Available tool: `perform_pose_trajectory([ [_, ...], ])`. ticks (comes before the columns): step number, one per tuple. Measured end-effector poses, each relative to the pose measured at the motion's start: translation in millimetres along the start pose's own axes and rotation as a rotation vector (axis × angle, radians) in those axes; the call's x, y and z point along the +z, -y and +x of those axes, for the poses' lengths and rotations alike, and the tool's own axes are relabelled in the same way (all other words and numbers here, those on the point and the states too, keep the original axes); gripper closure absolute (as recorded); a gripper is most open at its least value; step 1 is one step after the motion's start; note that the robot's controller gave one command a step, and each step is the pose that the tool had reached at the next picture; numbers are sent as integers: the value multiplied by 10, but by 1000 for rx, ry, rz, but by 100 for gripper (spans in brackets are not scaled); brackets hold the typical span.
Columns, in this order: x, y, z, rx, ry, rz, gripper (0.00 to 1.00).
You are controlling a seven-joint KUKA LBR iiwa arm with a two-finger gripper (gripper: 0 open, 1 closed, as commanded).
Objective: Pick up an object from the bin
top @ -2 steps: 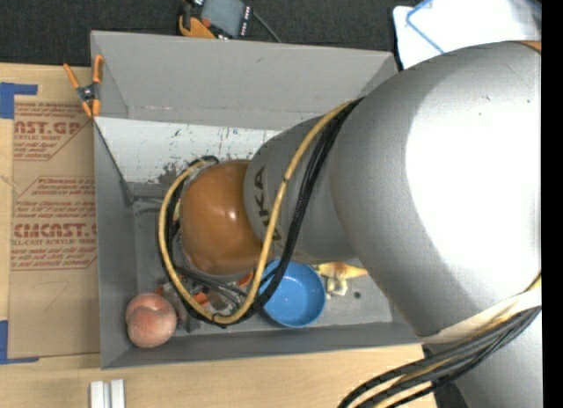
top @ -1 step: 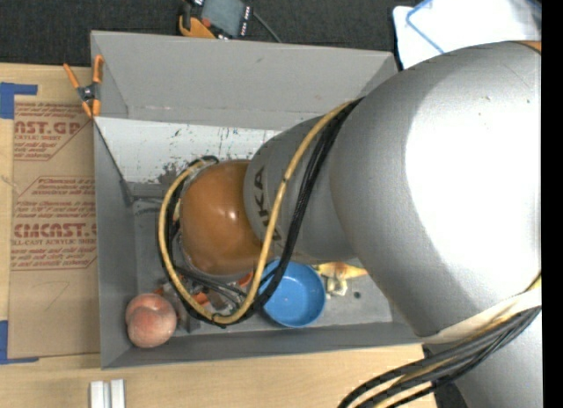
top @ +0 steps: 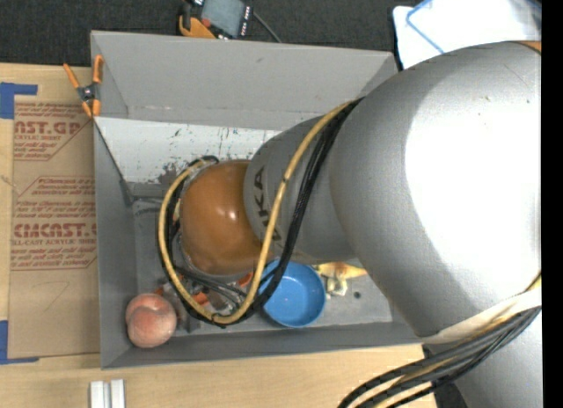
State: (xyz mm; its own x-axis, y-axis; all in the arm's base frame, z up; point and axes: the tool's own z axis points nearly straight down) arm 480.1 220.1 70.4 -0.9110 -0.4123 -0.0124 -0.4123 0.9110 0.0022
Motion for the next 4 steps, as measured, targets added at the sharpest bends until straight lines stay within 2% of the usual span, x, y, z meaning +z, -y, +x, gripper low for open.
perform_pose_trajectory([
  [4, 0, -1, 1, 0, 0, 0, 100],
])
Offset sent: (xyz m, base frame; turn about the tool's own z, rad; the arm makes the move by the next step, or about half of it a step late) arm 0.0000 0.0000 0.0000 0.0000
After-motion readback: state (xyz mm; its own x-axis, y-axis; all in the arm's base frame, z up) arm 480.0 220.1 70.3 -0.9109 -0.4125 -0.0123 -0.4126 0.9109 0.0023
